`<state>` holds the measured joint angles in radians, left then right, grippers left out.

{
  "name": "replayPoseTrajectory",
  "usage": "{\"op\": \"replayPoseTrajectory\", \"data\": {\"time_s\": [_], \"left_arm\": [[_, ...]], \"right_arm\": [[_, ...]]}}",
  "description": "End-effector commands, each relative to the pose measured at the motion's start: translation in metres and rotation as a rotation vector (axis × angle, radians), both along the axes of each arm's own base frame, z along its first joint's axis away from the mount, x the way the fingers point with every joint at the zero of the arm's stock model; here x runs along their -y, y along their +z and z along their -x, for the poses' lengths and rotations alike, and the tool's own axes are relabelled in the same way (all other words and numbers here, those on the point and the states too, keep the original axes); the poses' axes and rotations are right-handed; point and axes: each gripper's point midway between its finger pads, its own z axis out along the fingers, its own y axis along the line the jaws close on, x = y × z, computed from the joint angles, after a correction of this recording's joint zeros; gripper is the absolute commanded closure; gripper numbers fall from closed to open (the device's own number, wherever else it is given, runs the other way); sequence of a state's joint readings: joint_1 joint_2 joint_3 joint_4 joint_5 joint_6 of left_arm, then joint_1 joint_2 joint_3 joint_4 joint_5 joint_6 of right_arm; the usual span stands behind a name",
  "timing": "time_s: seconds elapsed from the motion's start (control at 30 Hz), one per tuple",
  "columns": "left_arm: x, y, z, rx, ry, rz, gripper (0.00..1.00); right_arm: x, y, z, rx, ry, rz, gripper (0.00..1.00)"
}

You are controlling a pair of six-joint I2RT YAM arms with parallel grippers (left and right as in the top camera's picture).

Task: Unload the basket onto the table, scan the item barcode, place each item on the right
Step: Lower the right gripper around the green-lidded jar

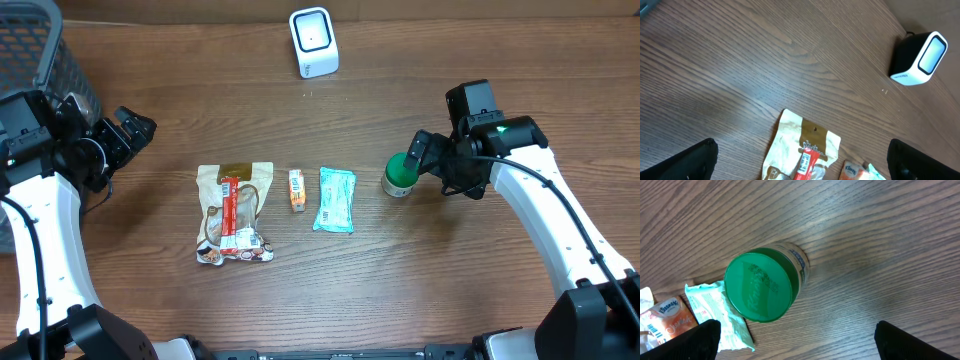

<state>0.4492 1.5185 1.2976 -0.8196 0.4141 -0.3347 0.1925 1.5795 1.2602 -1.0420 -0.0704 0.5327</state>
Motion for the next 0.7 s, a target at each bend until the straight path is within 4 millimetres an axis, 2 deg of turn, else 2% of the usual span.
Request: {"op": "replayPoseTrajectory", "data": {"time_s": [0.0,0.17,0.33,0.53,0.67], "left_arm": [[-0.002,0.009,0.000,0.021,0.009,-0.013,0.00],[-0.002,0.009,0.000,0.021,0.009,-0.013,0.00],[-0.002,0.009,0.000,0.021,0.009,-0.013,0.00],[-0.002,0.009,0.000,0.021,0.009,-0.013,0.01],[-0.002,0.009,0.000,0.021,0.009,-0.013,0.00]], "right_arm": [[0.002,-0.002,0.002,-0.006,0.011,0.020,0.00],[0.002,-0.017,0.005,-0.048,0.012,0.028,0.00],[-0.009,-0.040,0.006,-0.090,0.057,0.049,0.00],[-0.026,-0.046,0.000,-0.066,0.101,0.053,0.00],[-0.025,-0.047,0.000,-0.052,0.112,0.102,0.00]]}}
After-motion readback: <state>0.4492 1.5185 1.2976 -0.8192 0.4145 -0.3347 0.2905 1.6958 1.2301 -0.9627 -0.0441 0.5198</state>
